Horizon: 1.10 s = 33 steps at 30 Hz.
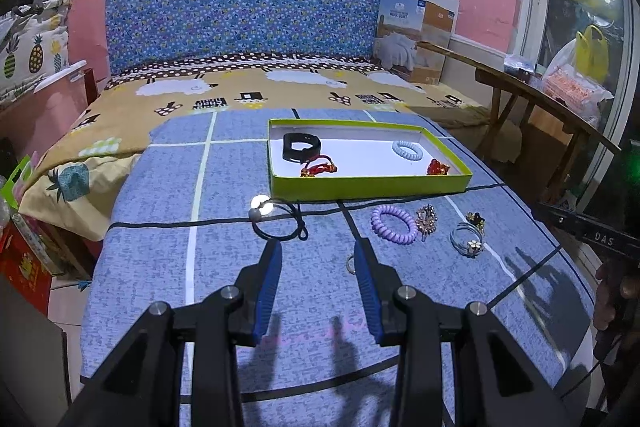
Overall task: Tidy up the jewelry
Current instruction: 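Withdraw both grippers from the box toward the gold ring and pendant, then grasp the gold ring with the left gripper while the right grasps the gold-and-black pendant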
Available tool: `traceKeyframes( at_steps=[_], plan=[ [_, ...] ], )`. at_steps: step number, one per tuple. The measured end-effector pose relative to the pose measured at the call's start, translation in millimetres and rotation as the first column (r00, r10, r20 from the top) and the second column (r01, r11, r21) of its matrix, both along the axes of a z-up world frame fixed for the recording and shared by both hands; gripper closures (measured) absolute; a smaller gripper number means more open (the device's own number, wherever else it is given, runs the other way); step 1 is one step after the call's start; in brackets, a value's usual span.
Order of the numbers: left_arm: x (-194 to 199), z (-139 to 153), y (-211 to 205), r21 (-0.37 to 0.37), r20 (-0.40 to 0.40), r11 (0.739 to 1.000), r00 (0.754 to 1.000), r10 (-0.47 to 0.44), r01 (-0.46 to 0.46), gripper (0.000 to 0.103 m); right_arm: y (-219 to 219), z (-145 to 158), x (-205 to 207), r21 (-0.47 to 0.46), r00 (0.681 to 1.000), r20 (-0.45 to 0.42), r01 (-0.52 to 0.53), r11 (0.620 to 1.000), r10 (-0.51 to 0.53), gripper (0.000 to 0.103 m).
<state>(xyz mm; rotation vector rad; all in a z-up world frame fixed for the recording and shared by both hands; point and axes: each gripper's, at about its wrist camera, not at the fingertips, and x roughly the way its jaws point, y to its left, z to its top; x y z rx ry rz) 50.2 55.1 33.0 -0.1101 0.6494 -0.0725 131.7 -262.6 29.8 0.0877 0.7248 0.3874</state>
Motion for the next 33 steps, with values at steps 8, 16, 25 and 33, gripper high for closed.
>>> traceKeyframes(
  at_steps=[8,16,25,33],
  plan=[
    [11,-7,-8,0.003,-0.029,1.000,0.999,-0.017,0.017,0.064,1,-8,8,-0.003,1.000,-0.027,-0.003,1.000,0.003,0.073],
    [29,-19,-25,-0.001,-0.074,0.998,0.995,-0.069,0.069,0.064,8,-18,19,-0.014,0.998,-0.053,-0.022,1.000,0.022,0.073],
    [55,-42,-41,0.010,-0.163,0.993,0.980,-0.115,0.118,0.063,20,-32,38,-0.041,0.995,-0.090,-0.048,0.998,0.044,0.073],
    [68,-53,-50,0.027,-0.220,0.991,0.968,-0.124,0.133,0.063,27,-45,56,-0.075,0.992,-0.120,-0.057,0.996,0.048,0.073]
  ],
)
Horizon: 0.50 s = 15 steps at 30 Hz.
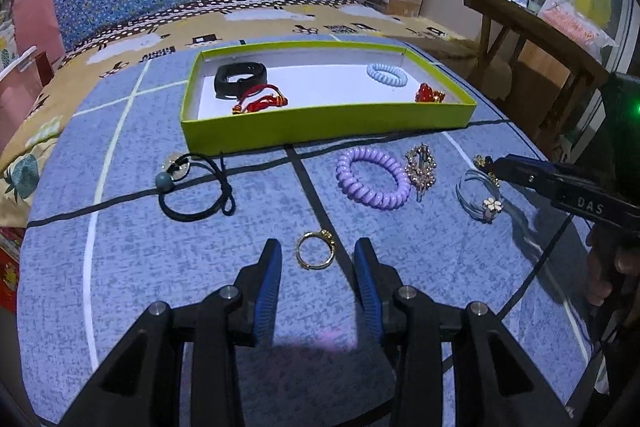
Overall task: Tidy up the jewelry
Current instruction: 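Grasp the gold ring with the left gripper while the right grasps the gold-and-black pendant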
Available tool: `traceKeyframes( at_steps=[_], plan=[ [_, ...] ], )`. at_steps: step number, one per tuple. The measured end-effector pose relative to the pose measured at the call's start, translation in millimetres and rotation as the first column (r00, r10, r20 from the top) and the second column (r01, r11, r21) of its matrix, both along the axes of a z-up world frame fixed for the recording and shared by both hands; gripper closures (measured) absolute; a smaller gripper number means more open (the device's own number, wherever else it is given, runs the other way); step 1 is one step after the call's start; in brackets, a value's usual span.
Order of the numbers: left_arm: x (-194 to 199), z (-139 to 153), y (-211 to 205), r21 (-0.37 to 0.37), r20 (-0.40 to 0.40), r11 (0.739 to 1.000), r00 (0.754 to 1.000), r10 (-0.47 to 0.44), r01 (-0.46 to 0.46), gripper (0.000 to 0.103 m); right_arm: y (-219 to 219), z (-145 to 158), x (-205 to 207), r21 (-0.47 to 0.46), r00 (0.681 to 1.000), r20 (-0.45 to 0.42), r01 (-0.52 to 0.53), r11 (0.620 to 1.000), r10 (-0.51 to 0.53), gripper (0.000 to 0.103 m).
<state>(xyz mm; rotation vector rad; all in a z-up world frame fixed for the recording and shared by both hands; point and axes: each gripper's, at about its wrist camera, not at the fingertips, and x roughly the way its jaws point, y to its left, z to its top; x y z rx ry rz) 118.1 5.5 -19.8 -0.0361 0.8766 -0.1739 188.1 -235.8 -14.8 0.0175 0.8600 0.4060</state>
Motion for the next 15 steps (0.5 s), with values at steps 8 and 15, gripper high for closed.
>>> traceKeyframes(
  at_steps=[8,15],
  plan=[
    [3,-1,-7,0.049,-0.005,0.999,1.000,-0.005,0.005,0.063,4,-7,12,-0.021,0.999,-0.031,-0.005,1.000,0.005,0.073],
    [3,-2,-13,0.088,-0.002,0.996,1.000,-0.024,0.024,0.072,10,-7,12,-0.071,1.000,-0.021,-0.011,0.997,0.009,0.078]
  ],
)
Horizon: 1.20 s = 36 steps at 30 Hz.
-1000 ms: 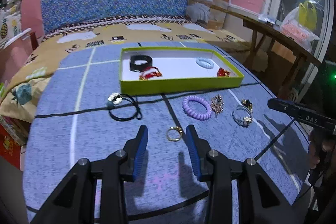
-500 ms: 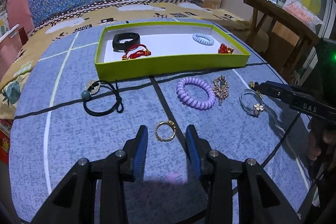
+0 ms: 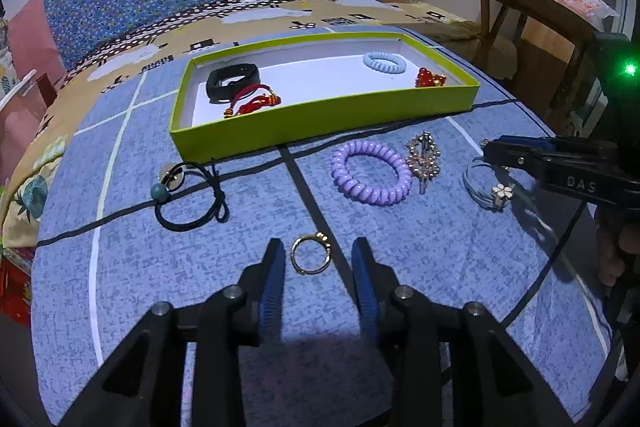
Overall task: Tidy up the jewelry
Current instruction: 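Grasp the gold ring with the left gripper while the right grasps the gold-and-black pendant, then carry the ring and pendant into the green-rimmed box and open both grippers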
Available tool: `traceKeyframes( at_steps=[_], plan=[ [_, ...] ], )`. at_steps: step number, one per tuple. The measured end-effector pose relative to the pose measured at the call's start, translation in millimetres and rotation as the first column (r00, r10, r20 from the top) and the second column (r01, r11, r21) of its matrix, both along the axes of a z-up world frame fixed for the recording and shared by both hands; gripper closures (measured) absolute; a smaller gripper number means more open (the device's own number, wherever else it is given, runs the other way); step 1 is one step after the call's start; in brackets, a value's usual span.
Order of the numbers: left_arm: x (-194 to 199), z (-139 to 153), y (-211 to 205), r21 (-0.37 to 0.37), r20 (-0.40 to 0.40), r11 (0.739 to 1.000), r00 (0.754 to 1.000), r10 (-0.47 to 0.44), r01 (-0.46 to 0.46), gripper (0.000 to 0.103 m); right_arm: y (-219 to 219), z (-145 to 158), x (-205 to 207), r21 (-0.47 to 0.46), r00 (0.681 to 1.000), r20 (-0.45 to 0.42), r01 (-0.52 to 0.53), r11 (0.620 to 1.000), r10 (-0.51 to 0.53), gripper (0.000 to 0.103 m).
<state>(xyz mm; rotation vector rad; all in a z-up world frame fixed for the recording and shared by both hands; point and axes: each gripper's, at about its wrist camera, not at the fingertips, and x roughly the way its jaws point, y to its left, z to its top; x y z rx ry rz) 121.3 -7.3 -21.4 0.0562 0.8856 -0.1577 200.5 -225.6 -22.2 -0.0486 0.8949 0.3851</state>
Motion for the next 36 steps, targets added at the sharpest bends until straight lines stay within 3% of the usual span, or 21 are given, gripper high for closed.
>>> traceKeyframes(
  at_steps=[3,14,25,36],
  plan=[
    [-1,0,0,-0.015,-0.003,1.000,1.000,-0.014,0.014,0.080,-1,0,1,0.000,1.000,-0.002,0.000,1.000,0.000,0.085],
    [-6,3,1,-0.028,0.007,0.999,1.000,-0.016,0.016,0.081,-9,3,-4,0.037,1.000,0.003,0.009,0.999,-0.009,0.086],
    [-19,30,9,-0.070,0.101,0.997,0.995,-0.001,0.009,0.081,-11,27,-17,0.083,0.998,0.063,-0.003,0.997,-0.002,0.086],
    [6,56,17,-0.068,0.160,0.998,0.987,0.014,-0.004,0.081,-6,54,-4,0.098,0.993,0.117,-0.027,0.995,0.015,0.086]
  ],
)
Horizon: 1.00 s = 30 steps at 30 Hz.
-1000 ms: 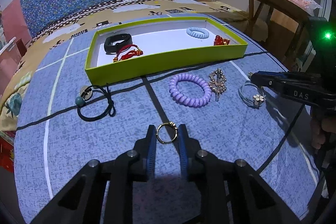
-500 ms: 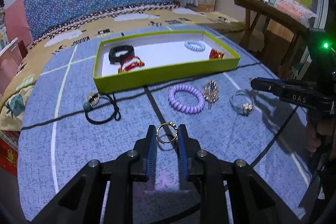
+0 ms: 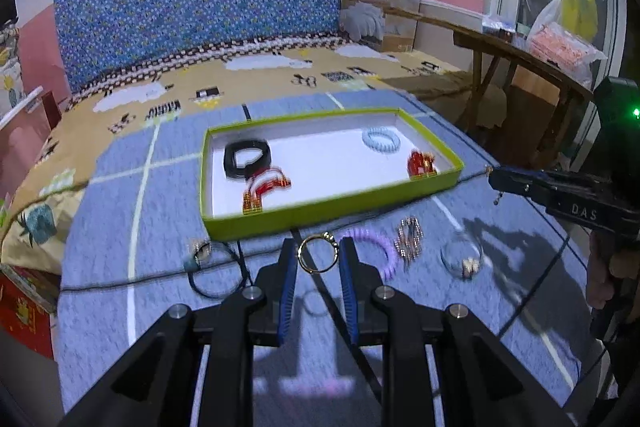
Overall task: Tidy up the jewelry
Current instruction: 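Carry the ring and pendant into the green-rimmed box and open both grippers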
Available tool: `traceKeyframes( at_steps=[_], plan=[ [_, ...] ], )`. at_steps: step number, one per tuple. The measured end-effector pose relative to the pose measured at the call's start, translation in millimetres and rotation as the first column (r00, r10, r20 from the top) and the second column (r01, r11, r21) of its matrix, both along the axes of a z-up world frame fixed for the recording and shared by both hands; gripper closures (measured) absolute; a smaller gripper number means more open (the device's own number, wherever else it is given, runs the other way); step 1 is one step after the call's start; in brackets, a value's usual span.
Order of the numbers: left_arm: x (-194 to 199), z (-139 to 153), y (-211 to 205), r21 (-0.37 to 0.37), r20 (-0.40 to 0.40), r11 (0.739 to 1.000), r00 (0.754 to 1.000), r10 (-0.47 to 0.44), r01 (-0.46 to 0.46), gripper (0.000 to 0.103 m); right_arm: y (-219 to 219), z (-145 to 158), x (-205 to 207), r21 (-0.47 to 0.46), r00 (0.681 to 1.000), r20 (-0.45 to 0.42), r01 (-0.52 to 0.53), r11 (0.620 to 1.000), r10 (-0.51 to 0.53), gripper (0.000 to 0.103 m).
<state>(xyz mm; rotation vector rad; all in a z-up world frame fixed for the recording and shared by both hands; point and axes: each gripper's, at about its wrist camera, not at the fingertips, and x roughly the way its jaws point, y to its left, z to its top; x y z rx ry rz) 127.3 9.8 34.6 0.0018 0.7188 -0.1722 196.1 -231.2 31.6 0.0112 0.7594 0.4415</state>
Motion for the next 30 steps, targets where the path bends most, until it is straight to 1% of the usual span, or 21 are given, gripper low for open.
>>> traceKeyframes(
  at_steps=[4,7,14,17,22,25,30],
  plan=[
    [18,11,0,0.004,0.038,1.000,0.999,-0.007,0.007,0.081,5,9,17,0.008,1.000,0.024,-0.014,1.000,0.014,0.086],
    [34,14,-2,0.022,0.050,1.000,0.999,-0.015,0.014,0.081,8,10,32,0.020,1.000,0.018,-0.019,1.000,0.019,0.086],
    [79,9,-6,0.035,0.039,0.999,0.999,-0.034,0.033,0.081,18,6,71,0.014,1.000,0.008,-0.026,1.000,0.026,0.086],
    [101,2,-9,0.050,0.018,0.998,0.999,-0.040,0.039,0.081,23,3,87,-0.002,1.000,-0.001,-0.031,1.000,0.031,0.086],
    [135,-12,-12,0.055,-0.036,0.998,0.999,-0.040,0.042,0.081,28,-7,115,-0.039,0.999,-0.028,-0.017,0.999,0.016,0.086],
    [149,-22,-15,0.071,-0.061,0.997,0.997,-0.036,0.040,0.081,28,-17,127,-0.074,0.998,-0.057,-0.007,0.997,0.003,0.086],
    [166,-34,-21,0.091,-0.099,0.995,0.995,-0.029,0.038,0.081,28,-31,134,-0.142,0.996,-0.088,0.015,0.990,-0.028,0.086]
  ],
)
